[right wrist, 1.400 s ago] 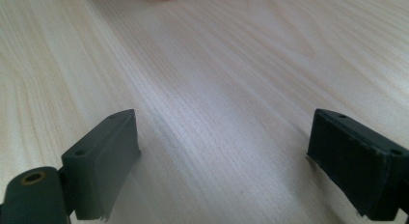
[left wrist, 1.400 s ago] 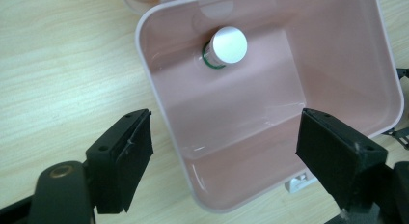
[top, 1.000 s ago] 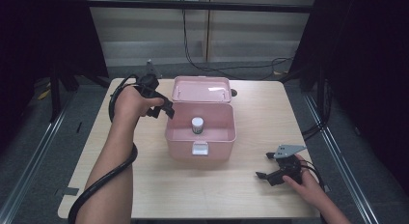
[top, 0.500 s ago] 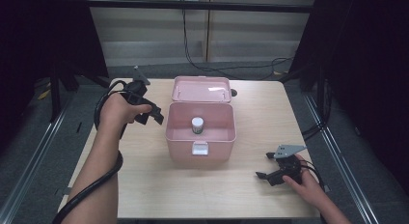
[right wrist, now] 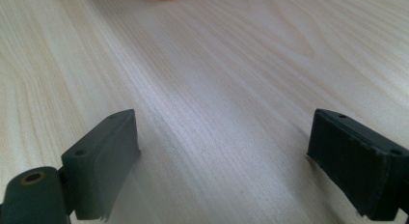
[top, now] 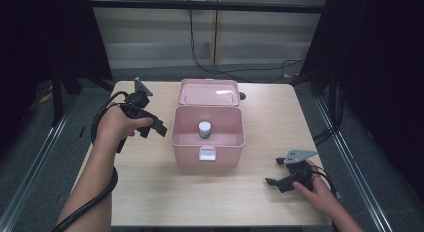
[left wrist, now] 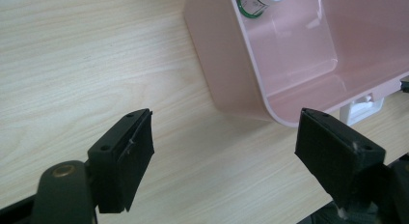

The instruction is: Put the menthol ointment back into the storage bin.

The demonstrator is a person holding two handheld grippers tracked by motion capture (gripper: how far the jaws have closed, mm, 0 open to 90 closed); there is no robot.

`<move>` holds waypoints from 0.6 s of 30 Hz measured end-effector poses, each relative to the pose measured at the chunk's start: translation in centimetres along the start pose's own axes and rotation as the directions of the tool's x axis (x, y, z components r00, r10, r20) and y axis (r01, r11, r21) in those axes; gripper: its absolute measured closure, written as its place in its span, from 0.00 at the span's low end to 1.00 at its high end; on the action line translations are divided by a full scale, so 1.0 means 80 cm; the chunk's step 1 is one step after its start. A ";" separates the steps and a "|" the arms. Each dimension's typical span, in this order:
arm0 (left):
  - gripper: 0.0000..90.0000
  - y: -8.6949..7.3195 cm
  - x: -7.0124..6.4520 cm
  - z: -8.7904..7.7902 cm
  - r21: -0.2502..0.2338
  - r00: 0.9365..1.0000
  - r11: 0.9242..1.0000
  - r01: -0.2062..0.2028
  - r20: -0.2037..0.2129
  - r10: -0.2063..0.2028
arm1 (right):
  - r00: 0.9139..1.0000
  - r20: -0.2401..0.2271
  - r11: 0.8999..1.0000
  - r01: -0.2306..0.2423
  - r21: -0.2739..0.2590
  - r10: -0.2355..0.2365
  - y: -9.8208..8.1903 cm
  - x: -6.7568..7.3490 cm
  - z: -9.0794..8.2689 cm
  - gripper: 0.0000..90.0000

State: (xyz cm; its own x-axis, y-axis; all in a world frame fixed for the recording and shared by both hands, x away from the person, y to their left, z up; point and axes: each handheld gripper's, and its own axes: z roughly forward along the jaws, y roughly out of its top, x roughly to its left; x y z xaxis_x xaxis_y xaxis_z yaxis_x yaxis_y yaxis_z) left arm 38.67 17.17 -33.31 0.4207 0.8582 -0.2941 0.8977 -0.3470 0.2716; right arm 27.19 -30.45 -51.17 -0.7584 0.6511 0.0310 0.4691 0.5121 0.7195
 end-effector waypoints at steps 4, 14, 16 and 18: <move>0.23 -0.008 0.001 0.006 0.002 1.000 1.000 -0.016 0.002 0.016 | 1.000 0.000 1.000 0.001 0.000 -0.001 0.000 0.000 0.000 0.11; 0.23 -0.031 0.011 0.036 0.027 1.000 0.999 -0.022 0.014 0.021 | 1.000 0.000 1.000 0.001 0.000 -0.001 0.000 0.000 0.000 0.11; 0.23 -0.036 0.014 0.043 0.033 1.000 0.999 -0.026 0.016 0.025 | 1.000 0.000 1.000 0.001 0.000 -0.001 0.000 0.000 0.000 0.11; 0.23 -0.040 0.015 0.047 0.034 0.999 0.999 -0.030 0.020 0.029 | 1.000 0.000 1.000 0.002 0.000 -0.002 0.000 0.000 0.000 0.11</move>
State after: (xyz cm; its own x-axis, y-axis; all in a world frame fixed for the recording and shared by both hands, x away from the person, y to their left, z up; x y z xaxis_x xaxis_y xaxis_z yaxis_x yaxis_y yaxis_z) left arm 36.83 17.90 -38.01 0.4496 0.8398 -0.3044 0.8885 -0.3853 0.2492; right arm 27.20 -30.46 -51.17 -0.7591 0.6503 0.0298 0.4678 0.5131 0.7196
